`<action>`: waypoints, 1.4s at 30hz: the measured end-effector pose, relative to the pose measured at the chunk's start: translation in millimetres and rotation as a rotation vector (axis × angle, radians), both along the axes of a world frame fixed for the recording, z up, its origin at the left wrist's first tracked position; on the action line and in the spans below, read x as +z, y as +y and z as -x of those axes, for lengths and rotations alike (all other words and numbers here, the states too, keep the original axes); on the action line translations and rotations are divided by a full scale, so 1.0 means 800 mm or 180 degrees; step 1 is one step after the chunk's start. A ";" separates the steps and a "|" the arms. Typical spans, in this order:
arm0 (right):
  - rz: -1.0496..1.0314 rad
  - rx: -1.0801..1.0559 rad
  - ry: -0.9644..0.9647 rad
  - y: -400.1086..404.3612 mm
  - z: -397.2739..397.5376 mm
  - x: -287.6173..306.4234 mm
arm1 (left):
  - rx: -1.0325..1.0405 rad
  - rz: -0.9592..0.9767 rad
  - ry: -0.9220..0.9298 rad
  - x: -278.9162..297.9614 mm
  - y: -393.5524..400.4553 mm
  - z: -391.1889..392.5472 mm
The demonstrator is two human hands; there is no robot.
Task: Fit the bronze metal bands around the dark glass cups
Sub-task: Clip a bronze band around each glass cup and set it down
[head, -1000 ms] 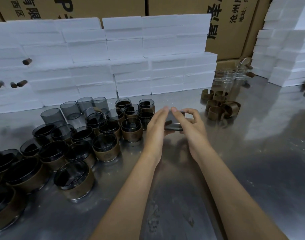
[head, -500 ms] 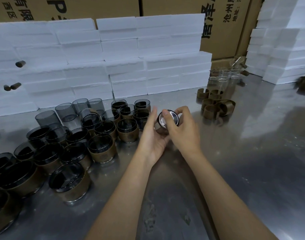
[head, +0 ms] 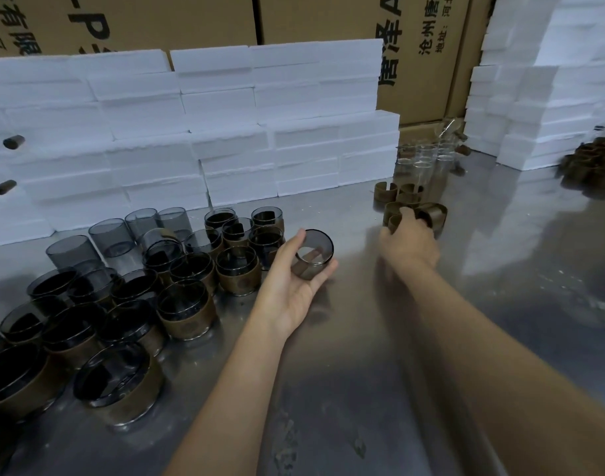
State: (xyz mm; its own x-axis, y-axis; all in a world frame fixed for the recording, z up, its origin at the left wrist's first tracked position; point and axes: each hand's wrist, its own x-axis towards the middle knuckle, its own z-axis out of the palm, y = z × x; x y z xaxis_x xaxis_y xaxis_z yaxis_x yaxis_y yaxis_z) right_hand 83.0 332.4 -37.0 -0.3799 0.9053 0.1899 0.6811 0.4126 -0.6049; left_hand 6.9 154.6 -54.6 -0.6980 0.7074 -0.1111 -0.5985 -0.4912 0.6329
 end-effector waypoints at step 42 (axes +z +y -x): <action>0.2072 0.1446 0.1391 -0.127 0.014 0.009 | 0.0047 0.0302 0.0672 0.007 -0.008 -0.006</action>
